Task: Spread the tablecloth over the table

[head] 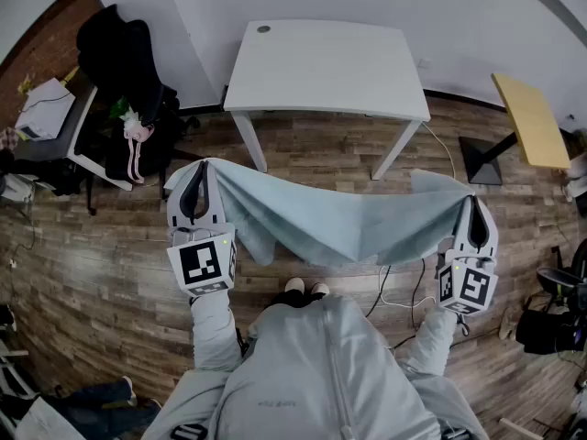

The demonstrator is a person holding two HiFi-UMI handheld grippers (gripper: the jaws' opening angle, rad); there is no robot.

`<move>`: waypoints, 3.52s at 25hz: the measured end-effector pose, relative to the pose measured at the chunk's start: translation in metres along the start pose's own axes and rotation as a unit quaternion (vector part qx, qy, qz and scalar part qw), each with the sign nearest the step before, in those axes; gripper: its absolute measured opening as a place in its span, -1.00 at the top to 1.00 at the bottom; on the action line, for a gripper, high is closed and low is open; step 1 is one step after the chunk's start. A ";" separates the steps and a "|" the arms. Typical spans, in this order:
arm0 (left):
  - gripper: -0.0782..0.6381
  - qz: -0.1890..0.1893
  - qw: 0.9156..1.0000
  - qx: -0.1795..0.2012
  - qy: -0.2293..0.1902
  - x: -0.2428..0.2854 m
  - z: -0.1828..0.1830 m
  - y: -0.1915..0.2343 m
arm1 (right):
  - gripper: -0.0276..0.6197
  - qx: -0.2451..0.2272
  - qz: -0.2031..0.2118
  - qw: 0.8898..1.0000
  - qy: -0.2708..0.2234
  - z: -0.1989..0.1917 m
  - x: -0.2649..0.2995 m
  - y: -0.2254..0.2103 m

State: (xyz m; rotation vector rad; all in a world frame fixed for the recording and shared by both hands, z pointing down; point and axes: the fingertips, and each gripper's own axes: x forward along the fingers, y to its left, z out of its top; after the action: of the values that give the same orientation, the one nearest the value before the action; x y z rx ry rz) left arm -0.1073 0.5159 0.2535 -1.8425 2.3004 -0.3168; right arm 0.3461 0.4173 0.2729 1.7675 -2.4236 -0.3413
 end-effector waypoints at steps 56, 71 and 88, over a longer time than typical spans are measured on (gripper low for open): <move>0.71 -0.010 0.999 0.012 -0.035 0.313 -0.019 0.082 | 0.84 -0.075 -0.086 0.993 -0.020 0.026 0.293 0.006; 0.71 0.028 0.999 0.020 -0.014 0.414 -0.040 0.087 | 0.84 -0.082 -0.135 0.987 0.014 -0.017 0.379 -0.054; 0.71 0.120 0.990 0.056 0.056 0.580 -0.060 0.096 | 0.84 -0.094 -0.083 0.991 0.049 -0.062 0.597 -0.114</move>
State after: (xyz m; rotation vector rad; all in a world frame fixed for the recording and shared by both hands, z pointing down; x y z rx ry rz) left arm -0.3394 -0.0266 0.2818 -1.5108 2.4902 -0.5124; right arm 0.2804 -0.1903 0.2839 1.8590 -2.1068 -0.4707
